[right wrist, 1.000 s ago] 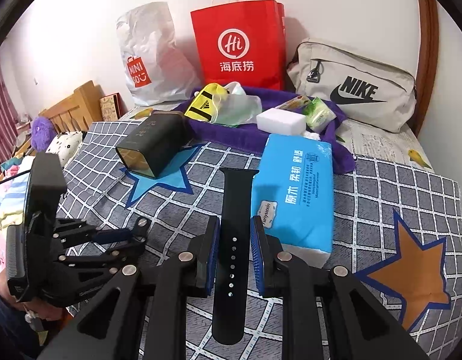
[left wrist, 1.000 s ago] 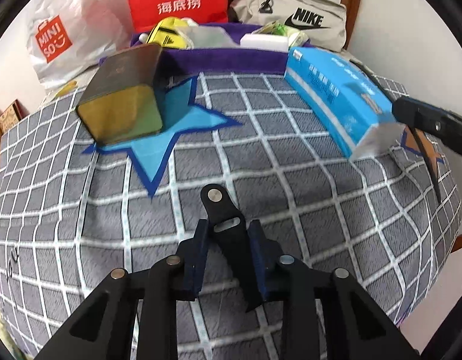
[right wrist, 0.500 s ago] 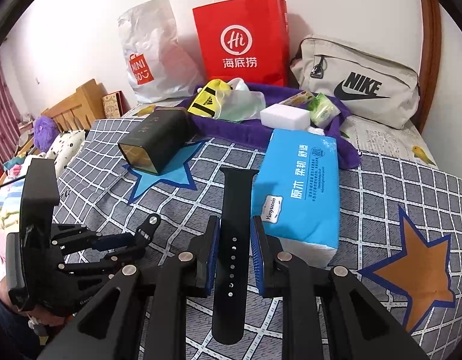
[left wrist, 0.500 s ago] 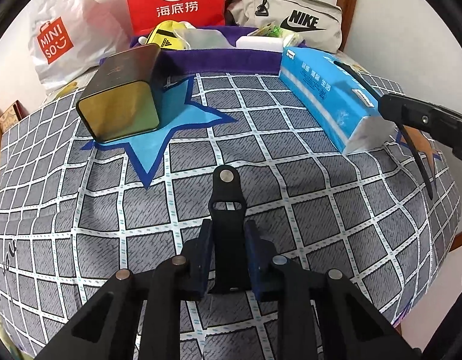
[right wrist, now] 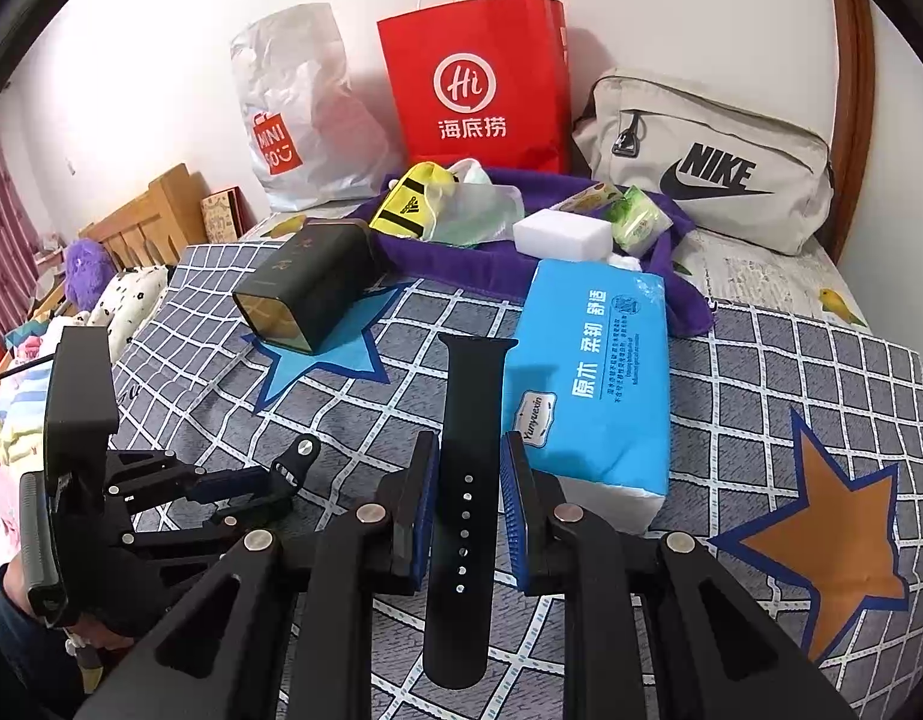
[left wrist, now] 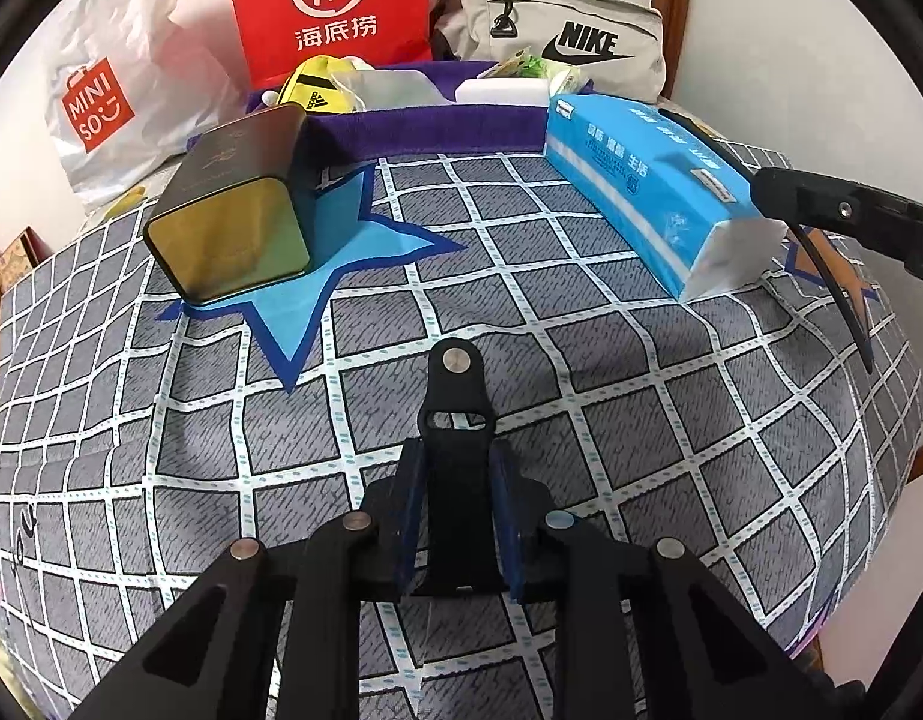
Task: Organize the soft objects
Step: 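Carry the short strap with the left tool while the right tool carries the long strap toward the towel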
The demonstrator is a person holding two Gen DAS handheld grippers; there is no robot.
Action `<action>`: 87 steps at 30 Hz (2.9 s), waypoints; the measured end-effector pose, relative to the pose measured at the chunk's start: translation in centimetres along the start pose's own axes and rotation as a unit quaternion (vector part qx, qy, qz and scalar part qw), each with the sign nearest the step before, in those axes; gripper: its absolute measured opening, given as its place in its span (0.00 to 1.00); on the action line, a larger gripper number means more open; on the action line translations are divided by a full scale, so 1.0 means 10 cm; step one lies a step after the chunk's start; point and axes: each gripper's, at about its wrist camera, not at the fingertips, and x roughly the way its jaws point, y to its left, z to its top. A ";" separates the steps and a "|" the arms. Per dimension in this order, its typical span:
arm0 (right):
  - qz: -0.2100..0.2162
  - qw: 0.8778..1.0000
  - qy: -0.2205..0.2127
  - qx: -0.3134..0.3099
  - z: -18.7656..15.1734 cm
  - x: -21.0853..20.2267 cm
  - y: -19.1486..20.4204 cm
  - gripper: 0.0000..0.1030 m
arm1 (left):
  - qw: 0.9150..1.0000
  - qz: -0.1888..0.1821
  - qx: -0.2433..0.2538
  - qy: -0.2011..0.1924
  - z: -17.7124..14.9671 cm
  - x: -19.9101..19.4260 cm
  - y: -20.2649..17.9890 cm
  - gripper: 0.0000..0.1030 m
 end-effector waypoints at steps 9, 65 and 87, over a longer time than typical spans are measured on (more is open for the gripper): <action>-0.010 1.000 -0.002 0.003 0.07 -0.10 -0.03 0.20 | 1.000 -0.011 -0.018 -0.002 0.09 -0.13 0.10 0.19; -0.021 1.000 0.000 0.004 1.95 0.90 -0.76 0.20 | 0.996 -0.024 -0.036 -0.076 2.41 0.18 0.82 0.19; -0.013 0.996 0.086 -0.006 1.96 1.70 -1.05 0.20 | 0.997 -0.050 -0.042 -0.035 2.88 1.00 0.85 0.19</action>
